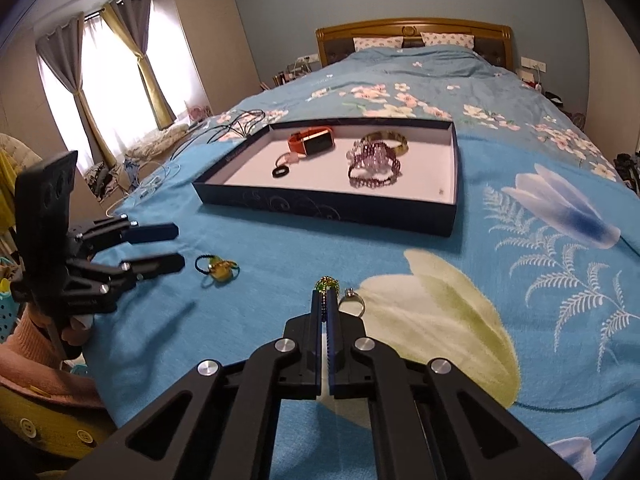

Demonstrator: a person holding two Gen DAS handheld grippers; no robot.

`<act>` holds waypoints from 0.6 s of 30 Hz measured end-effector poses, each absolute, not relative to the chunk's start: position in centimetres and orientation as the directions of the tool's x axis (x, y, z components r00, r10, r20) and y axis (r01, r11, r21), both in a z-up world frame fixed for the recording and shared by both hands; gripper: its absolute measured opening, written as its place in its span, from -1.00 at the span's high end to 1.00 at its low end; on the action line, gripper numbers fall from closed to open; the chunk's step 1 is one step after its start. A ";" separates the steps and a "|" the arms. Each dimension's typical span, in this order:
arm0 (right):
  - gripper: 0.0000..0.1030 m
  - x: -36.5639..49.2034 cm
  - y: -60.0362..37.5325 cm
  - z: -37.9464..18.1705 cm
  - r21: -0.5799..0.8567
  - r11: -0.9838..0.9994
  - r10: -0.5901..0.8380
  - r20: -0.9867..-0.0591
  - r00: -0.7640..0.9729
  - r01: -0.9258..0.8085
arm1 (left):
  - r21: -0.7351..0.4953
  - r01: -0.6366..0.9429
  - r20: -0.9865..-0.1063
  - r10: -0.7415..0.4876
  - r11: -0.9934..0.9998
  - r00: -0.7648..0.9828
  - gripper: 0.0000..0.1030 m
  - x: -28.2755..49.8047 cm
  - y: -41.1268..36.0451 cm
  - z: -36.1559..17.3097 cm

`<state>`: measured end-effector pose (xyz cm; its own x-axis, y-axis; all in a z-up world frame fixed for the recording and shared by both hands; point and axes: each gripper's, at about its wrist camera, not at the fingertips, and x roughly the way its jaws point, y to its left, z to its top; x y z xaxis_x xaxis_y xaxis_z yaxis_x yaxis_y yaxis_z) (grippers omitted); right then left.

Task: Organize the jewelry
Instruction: 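Grasp a green-yellow earring with the right tool while the left tool moves to the other earring, then close the left tool on the second green-yellow earring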

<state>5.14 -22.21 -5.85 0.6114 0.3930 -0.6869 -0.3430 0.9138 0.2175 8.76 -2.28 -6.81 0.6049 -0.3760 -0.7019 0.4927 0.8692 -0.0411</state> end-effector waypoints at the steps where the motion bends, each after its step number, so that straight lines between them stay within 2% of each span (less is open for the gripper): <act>1: 0.99 5.1 -22.2 -5.8 0.218 0.913 0.394 -0.686 0.612 -0.344 | -0.040 0.500 -0.703 -0.380 0.865 0.601 -0.03 8.6 -2.5 -6.9; 7: 0.99 5.0 -22.0 -5.9 0.226 0.910 0.402 -0.687 0.606 -0.348 | -0.037 0.521 -0.713 -0.387 0.853 0.584 -0.02 8.8 -3.2 -7.2; 15: 0.99 5.2 -21.9 -6.2 0.241 0.908 0.409 -0.689 0.598 -0.344 | -0.066 0.504 -0.764 -0.368 0.861 0.529 0.33 10.7 -3.8 -8.3; 18: 0.99 5.3 -21.9 -6.3 0.244 0.907 0.411 -0.689 0.597 -0.343 | -0.090 0.505 -0.768 -0.383 0.858 0.513 0.36 11.1 -3.7 -8.5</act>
